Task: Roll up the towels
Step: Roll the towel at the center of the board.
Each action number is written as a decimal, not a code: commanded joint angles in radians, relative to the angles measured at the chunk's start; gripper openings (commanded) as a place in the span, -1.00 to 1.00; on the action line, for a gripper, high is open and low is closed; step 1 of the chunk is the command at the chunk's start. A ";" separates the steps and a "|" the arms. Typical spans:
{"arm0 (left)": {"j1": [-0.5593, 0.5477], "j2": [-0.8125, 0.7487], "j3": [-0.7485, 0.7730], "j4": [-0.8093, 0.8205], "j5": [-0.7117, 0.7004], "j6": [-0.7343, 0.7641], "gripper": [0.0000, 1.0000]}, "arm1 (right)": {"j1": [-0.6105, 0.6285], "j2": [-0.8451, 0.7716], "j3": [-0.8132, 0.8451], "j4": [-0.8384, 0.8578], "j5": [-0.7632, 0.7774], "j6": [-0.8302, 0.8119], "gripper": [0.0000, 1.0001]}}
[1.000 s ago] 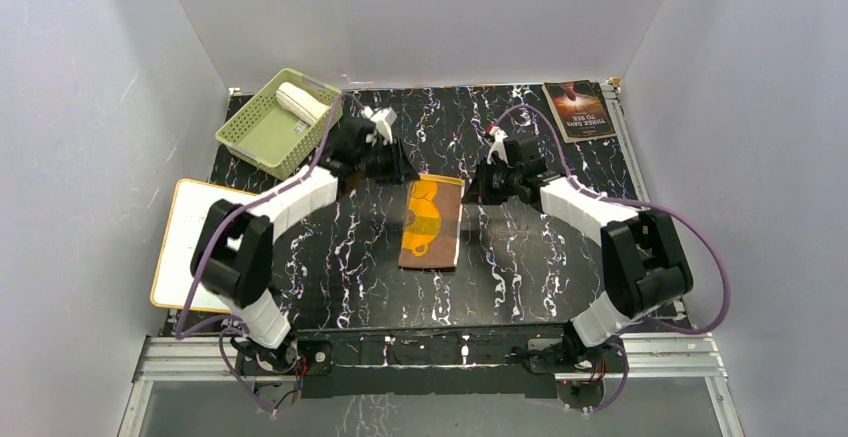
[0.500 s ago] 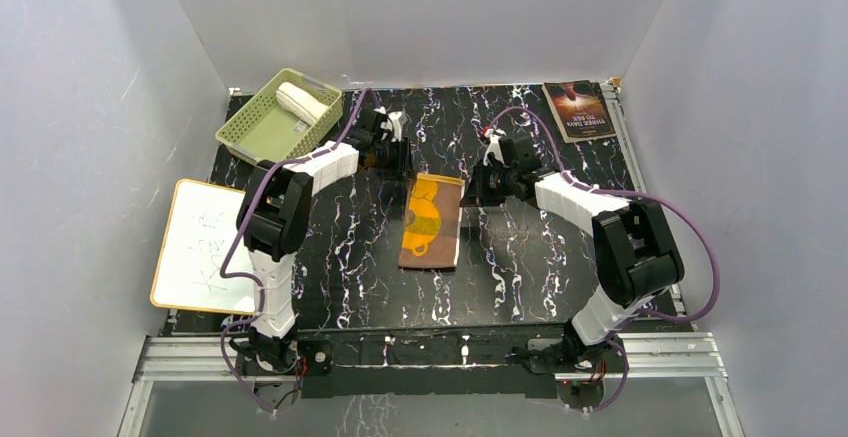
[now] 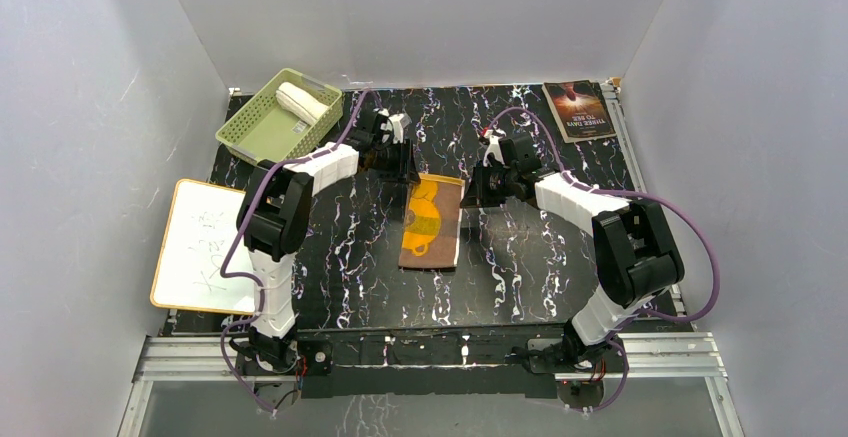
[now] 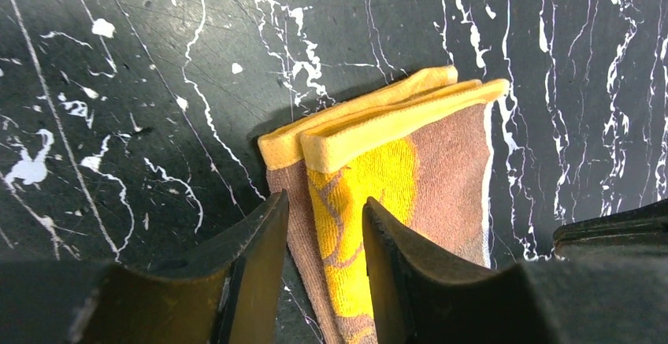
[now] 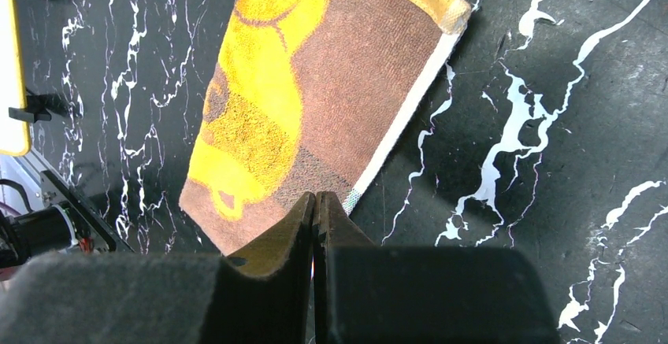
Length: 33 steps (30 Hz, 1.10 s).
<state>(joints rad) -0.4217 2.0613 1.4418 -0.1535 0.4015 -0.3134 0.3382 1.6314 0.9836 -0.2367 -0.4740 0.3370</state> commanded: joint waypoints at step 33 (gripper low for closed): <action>0.002 -0.096 -0.088 0.022 0.063 -0.025 -1.00 | -0.003 -0.026 -0.034 0.038 -0.004 -0.024 -0.98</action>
<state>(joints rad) -0.4217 2.0533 1.3605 -0.1005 0.4774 -0.3439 0.3382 1.6295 0.9516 -0.2356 -0.4736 0.3256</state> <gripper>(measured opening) 0.010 0.012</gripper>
